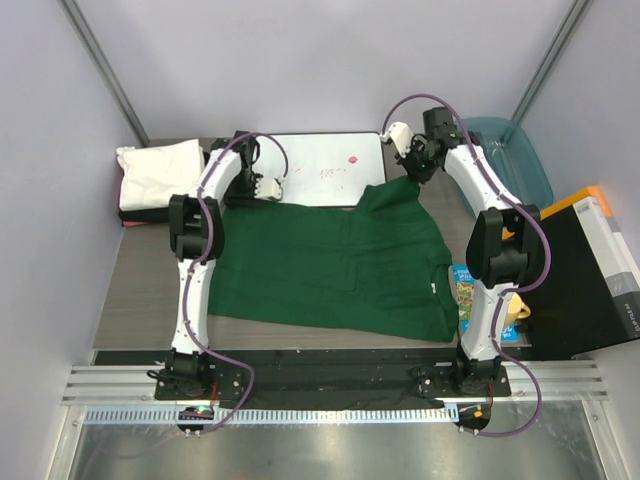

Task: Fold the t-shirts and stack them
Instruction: Grap the side of the flattened tshirt furthest away from the robot with both arms

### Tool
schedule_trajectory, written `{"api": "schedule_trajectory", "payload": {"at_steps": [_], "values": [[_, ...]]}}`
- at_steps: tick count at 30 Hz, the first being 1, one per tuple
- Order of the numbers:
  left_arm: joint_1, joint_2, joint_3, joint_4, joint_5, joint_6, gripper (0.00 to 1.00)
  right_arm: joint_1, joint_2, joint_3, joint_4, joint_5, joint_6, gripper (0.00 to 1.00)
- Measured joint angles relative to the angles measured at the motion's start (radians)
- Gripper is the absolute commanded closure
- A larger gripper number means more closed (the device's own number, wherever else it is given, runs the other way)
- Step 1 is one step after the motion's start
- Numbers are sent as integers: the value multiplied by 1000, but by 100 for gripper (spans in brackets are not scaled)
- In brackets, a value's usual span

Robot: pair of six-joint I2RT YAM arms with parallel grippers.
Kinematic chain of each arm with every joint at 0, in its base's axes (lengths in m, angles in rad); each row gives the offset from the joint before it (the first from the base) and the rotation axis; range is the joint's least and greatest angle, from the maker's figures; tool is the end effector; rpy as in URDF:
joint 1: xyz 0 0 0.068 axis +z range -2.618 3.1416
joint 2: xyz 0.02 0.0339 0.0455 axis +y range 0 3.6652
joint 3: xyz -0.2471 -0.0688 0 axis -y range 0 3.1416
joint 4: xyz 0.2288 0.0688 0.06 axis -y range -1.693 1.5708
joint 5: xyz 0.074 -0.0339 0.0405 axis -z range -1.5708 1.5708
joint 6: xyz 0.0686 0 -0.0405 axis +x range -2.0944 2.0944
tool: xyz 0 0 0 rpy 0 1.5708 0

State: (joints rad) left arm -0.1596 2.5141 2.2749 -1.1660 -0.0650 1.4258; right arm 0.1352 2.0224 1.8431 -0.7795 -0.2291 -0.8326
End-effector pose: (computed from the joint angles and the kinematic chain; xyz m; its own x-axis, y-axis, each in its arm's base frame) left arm 0.4746 -0.0719 0.1222 0.0058 0.9992 0.0396 0.9850 -0.0125 0.1724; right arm 0.4384 0.0754 0.2388 -0.3531 -0.7750 -0.5241 -0.7752 0.5560 -0.2999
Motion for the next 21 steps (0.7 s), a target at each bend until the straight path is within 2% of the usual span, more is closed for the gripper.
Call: {"api": "schedule_trajectory", "payload": {"at_steps": [1, 11, 17, 21], "values": [[0, 2, 1, -4, -1, -1, 100, 3, -2, 5, -1, 1, 0, 99], [-3, 8, 0, 29, -15, -34, 100, 22, -3, 18, -19, 11, -6, 99], [-6, -23, -71, 146, -61, -95, 100, 23, -3, 25, -23, 11, -15, 98], [-6, -48, -109, 200, -83, -140, 100, 23, 10, 87, -25, 11, -22, 99]]}}
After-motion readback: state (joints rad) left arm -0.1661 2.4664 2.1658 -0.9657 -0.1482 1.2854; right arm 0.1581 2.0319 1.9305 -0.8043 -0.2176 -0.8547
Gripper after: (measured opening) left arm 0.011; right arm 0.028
